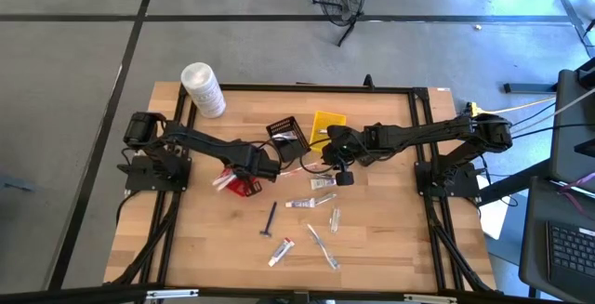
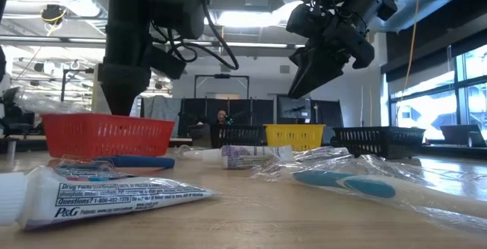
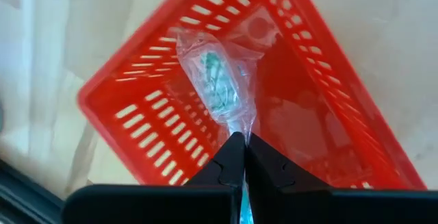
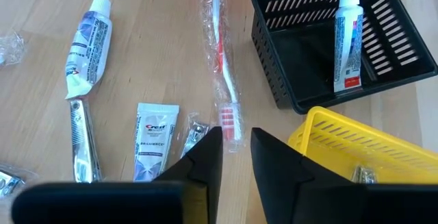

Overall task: Pick & Place Travel size toiletries
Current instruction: Put the green toothbrush into the red bin

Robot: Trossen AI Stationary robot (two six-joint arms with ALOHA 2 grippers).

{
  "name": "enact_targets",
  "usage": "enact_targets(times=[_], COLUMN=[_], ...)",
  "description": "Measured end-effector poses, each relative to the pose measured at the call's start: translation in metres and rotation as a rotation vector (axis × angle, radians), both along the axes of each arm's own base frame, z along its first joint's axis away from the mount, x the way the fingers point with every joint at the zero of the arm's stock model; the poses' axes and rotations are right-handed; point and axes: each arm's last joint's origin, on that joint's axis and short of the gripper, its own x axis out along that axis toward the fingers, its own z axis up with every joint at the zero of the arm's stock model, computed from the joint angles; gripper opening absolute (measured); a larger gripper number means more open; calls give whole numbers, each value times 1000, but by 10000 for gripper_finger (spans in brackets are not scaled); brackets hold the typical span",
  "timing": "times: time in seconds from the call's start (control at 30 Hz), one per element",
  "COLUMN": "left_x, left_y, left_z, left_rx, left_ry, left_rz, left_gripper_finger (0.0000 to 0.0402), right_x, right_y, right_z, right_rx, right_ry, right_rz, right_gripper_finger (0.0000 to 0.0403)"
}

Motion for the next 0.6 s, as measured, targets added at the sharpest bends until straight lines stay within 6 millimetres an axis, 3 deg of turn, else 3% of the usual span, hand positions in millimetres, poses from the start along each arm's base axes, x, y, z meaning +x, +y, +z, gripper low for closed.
enact_targets(times=[0.3,0.6], left_x=[0,0], left_y=[-1,-2], left_z=[0,0], left_rx=[-47,-84], left_ry=[0,9], left_rz=[22,-2], left_gripper_finger=[9,67], right_x=[0,0], right_y=[0,0], right_z=[0,0], right_rx=[3,3], right_ry=[0,0], right_rz=[-4,-3], right_gripper_finger=[68,79])
